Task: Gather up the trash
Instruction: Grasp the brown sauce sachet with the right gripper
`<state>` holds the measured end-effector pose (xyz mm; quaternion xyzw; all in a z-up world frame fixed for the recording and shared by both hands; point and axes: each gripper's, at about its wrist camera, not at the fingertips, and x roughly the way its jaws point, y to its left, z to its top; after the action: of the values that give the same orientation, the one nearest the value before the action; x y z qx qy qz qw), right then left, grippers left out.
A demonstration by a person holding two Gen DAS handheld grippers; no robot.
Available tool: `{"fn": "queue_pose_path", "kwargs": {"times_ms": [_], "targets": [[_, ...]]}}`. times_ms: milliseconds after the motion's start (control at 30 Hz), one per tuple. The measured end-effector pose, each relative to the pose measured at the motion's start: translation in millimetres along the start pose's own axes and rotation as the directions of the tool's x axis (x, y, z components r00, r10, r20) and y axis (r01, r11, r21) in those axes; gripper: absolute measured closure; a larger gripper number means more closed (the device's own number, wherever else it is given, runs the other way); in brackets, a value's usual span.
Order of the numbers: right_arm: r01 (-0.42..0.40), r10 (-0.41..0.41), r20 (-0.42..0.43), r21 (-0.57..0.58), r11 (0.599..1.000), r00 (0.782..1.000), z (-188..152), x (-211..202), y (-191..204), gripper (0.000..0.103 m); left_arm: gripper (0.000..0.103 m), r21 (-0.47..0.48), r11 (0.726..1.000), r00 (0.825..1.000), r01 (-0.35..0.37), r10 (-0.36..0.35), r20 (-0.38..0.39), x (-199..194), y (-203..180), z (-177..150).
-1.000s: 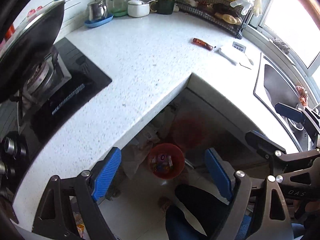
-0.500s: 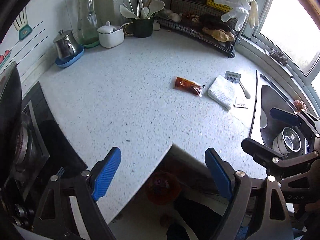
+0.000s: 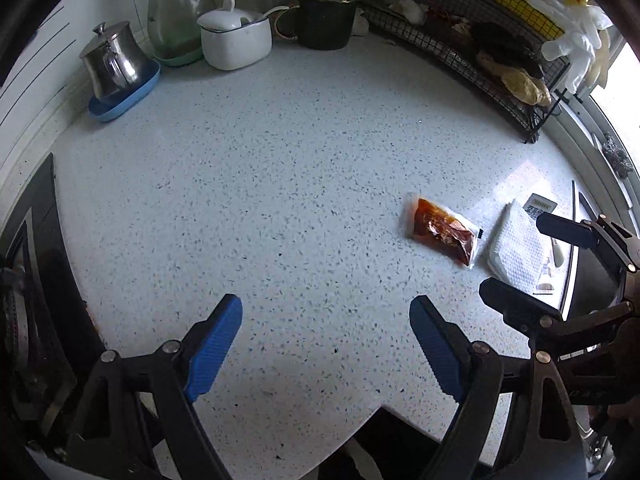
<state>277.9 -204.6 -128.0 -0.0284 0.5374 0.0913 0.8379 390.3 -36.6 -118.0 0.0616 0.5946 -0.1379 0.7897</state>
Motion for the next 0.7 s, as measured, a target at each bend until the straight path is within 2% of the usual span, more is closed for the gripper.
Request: {"fn": "queue_pose_path", "kwargs": {"times_ms": [200,333,400,633,700], "targets": [[-0.052,0.047,-0.065,-0.070,0.996,0.997,17,34,1,0.011,0.019,-0.060,0.998,0.998,-0.029,0.025,-0.062,28,15,8],[-0.066,0.054,-0.109,-0.110,0.992,0.993,24,53,1,0.011,0.019,-0.068,0.996,0.995,-0.059,0.054,-0.082,39,19,13],[-0.073,0.058,-0.119,-0.122,0.990,0.991,26,57,1,0.011,0.019,-0.069,0.995,0.994,-0.073,0.067,-0.087,45,19,15],[-0.103,0.087,-0.118,-0.135,0.985,0.989,31,62,2,0.011,0.019,-0.097,0.994,0.995,-0.055,0.046,-0.093,57,16,21],[-0.102,0.085,-0.114,-0.151,0.983,0.990,31,61,5,0.014,0.019,-0.099,0.994,0.995,-0.054,0.045,-0.093,57,17,19]]}}
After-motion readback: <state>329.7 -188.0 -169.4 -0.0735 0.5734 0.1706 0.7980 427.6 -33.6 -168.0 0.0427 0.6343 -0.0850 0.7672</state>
